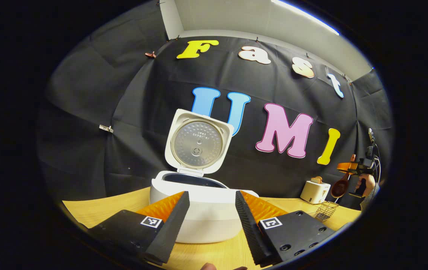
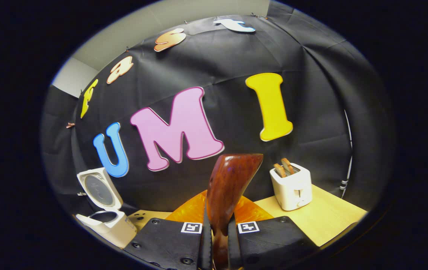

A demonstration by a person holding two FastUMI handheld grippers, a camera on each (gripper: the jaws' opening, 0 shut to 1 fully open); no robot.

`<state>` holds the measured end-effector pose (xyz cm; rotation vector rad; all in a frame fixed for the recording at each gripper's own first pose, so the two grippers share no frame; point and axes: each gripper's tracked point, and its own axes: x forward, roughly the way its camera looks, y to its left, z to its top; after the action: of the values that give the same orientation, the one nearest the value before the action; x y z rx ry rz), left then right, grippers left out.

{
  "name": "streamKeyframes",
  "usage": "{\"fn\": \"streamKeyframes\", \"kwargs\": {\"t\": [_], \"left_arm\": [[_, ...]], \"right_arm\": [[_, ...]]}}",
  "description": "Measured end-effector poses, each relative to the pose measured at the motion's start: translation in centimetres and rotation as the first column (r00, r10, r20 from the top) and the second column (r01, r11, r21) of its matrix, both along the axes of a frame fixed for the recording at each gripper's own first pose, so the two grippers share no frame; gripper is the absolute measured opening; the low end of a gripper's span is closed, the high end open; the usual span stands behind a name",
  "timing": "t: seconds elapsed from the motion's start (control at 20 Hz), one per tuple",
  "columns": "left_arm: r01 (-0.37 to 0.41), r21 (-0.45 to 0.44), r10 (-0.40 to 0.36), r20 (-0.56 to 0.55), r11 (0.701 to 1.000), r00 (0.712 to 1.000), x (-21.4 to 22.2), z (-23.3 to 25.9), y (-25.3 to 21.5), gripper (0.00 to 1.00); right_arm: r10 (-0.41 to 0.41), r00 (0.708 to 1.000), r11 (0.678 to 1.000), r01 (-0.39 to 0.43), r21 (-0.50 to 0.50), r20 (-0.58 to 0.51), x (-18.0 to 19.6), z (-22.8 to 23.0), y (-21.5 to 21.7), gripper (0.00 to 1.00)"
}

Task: Close the left gripper, press the button to open the rice cooker; take a wooden spoon from the chopstick holder with the right hand, scoop a spoonful of rice and pour it into the rice cooker, then put the wooden spoon back into the chopstick holder.

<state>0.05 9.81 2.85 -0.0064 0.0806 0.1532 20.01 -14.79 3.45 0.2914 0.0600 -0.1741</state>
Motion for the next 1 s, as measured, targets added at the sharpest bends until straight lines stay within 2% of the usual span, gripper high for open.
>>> {"fn": "streamKeyframes", "kwargs": {"t": [0.2,0.45,1.0], "left_arm": [[0.004,0.009,-0.005,0.003,1.000,1.000,0.2,-0.2,-0.6,0.80],[0.007,0.011,-0.007,0.016,1.000,1.000,0.2,-0.1,-0.9,0.80],[0.002,0.017,-0.002,0.005,1.000,1.000,0.3,-0.4,-0.6,0.80]], "right_arm": [[-0.048,0.998,0.999,0.048,-0.022,-0.030,0.0,-3.0,-2.9,0.20],[-0.081,0.995,0.996,0.078,-0.045,-0.060,0.5,-5.6,-4.5,0.20],[-0.137,0.981,0.986,0.121,-0.117,-0.138,0.0,-11.0,-4.2,0.20]]}}
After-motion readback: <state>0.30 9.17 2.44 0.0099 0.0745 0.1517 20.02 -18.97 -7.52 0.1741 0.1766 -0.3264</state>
